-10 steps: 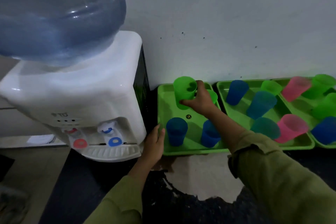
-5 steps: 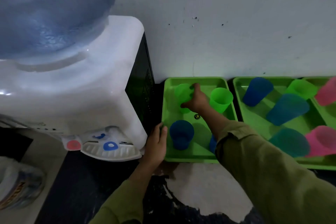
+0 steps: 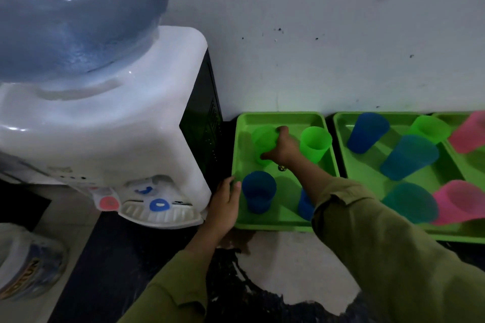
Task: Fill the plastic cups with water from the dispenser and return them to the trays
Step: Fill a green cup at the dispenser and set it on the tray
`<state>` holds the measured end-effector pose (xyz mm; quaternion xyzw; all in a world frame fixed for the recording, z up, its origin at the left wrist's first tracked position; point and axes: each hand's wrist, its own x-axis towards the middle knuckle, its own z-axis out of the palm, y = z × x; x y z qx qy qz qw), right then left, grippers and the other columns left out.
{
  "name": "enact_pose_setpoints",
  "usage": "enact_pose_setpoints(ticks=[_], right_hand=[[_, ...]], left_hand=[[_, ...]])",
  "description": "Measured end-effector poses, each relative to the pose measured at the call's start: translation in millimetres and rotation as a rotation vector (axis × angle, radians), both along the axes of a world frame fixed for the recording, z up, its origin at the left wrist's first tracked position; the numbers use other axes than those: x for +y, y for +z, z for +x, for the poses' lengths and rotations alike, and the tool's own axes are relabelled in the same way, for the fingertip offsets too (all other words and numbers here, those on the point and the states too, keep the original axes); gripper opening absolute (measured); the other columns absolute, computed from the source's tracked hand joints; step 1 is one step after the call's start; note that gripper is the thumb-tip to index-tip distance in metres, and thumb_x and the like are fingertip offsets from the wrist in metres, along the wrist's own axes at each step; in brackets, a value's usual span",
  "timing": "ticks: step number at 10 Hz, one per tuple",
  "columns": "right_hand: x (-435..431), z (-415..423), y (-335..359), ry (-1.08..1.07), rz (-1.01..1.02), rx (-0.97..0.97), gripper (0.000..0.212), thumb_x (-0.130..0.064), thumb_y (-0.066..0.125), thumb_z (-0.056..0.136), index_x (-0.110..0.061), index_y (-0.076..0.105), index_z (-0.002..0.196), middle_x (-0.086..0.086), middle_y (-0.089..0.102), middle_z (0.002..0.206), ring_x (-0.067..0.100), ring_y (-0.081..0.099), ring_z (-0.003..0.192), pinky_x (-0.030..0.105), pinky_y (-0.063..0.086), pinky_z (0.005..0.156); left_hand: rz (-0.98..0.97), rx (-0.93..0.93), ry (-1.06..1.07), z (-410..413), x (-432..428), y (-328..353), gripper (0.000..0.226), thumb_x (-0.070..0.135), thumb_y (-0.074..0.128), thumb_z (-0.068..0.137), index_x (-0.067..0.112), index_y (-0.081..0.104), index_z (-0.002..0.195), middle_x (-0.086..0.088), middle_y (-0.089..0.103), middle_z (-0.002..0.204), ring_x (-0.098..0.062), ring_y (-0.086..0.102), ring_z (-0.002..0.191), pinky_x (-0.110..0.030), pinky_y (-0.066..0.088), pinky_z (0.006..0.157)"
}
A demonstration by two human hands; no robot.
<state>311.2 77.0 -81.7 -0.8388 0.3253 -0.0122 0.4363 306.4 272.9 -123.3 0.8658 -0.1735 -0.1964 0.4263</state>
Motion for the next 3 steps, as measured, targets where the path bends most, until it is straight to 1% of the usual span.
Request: enact_pose_setpoints(ticks=[1, 2, 3], right_hand=[[1, -13, 13, 0.02, -0.015, 0.01, 0.088, -0.011, 0.078, 0.072, -0.003, 0.021, 0.138, 0.022, 0.051, 0.126, 0.037, 0.053, 0.11, 0.035, 0.045, 0.075], [1, -25, 22, 0.042, -0.046, 0.016, 0.089, -0.012, 0.078, 0.072, -0.004, 0.021, 0.14, 0.025, 0.048, 0.129, 0.039, 0.052, 0.113, 0.04, 0.05, 0.081], [1, -40, 35, 0.082, -0.081, 0.026, 0.087, -0.015, 0.079, 0.072, -0.002, 0.024, 0.139, 0.025, 0.045, 0.135, 0.037, 0.048, 0.121, 0.04, 0.047, 0.091]], left_hand=[[0.05, 0.007, -0.011, -2, 0, 5, 0.042, 0.034, 0.033, 0.1, 0.014, 0.041, 0.136, -0.011, 0.047, 0.138, -0.026, 0.045, 0.126, -0.029, 0.034, 0.099], [0.064, -0.002, -0.02, -5, 4, 10, 0.04, 0.033, 0.031, 0.1, 0.011, 0.045, 0.132, -0.014, 0.052, 0.133, -0.028, 0.048, 0.122, -0.031, 0.035, 0.096], [0.155, -0.017, -0.021, -7, 6, 20, 0.04, 0.034, 0.029, 0.101, 0.009, 0.049, 0.124, -0.02, 0.057, 0.122, -0.033, 0.052, 0.113, -0.033, 0.037, 0.089]])
